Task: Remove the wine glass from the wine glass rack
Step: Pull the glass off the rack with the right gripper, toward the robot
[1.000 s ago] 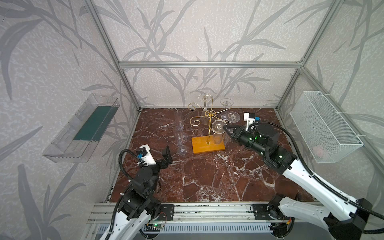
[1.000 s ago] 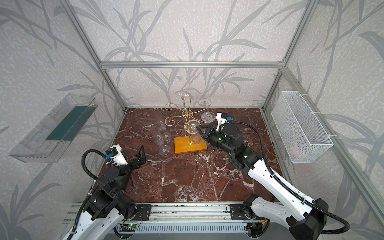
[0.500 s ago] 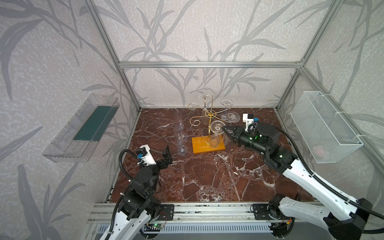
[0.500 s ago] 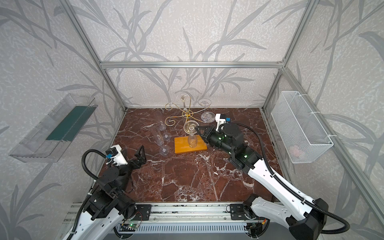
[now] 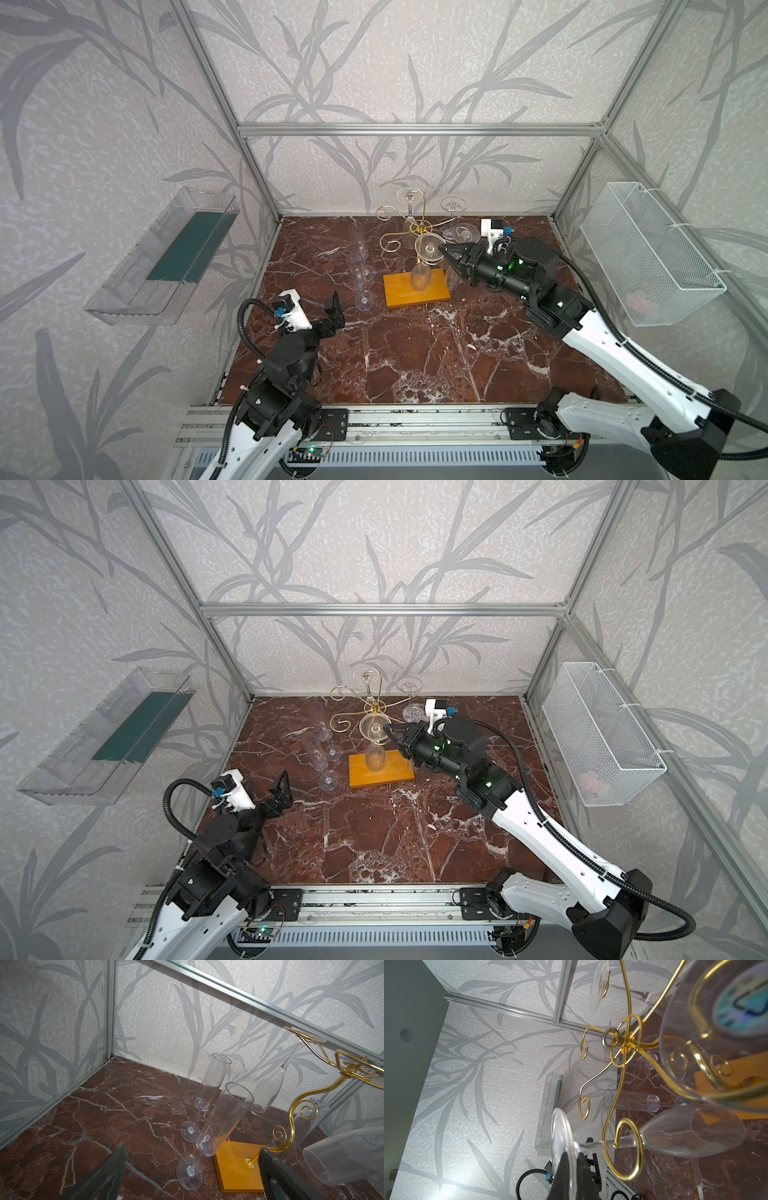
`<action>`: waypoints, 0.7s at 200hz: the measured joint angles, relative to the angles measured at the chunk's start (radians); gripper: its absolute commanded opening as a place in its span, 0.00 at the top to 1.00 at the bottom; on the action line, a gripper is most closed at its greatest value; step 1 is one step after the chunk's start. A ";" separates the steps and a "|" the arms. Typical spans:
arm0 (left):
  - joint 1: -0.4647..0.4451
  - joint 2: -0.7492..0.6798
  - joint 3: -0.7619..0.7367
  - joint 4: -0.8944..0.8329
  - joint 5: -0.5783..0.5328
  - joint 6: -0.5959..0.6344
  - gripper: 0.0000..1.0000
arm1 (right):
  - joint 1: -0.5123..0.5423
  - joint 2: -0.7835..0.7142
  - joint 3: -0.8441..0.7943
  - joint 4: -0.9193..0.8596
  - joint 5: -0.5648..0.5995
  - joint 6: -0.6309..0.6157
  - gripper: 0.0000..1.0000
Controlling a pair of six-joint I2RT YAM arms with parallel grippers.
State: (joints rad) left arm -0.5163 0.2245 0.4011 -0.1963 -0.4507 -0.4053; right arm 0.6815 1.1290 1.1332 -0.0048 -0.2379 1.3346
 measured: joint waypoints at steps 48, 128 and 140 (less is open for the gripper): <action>0.000 -0.001 0.000 0.000 -0.001 -0.002 0.01 | 0.000 0.044 0.040 0.000 0.023 0.005 1.00; 0.000 -0.015 0.000 -0.006 -0.004 -0.011 0.01 | 0.000 0.016 0.036 -0.008 0.174 0.006 1.00; 0.000 -0.016 0.000 -0.006 -0.006 -0.011 0.01 | 0.000 0.004 0.029 -0.013 0.187 0.006 1.00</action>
State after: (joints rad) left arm -0.5163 0.2089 0.4007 -0.2028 -0.4568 -0.4160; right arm 0.6815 1.1328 1.1618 -0.0174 -0.0509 1.3403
